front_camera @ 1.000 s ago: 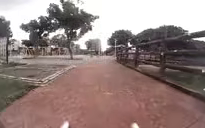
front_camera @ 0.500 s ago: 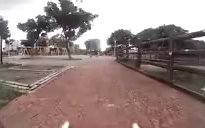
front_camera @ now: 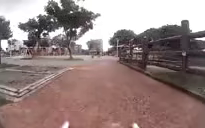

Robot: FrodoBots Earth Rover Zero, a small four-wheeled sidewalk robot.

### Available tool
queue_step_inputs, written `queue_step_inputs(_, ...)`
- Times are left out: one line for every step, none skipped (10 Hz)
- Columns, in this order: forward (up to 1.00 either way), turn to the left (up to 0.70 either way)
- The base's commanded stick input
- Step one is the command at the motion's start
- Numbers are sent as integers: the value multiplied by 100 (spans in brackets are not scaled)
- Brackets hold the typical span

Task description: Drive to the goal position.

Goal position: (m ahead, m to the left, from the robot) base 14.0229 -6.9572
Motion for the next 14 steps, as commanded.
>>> queue_step_inputs(70, 0)
queue_step_inputs(70, 0)
queue_step_inputs(70, 0)
queue_step_inputs(70, 0)
queue_step_inputs(70, 0)
queue_step_inputs(70, 0)
queue_step_inputs(70, 0)
queue_step_inputs(70, 0)
queue_step_inputs(70, 0)
queue_step_inputs(70, 0)
queue_step_inputs(70, 0)
queue_step_inputs(70, 0)
queue_step_inputs(70, 0)
queue_step_inputs(70, 0)
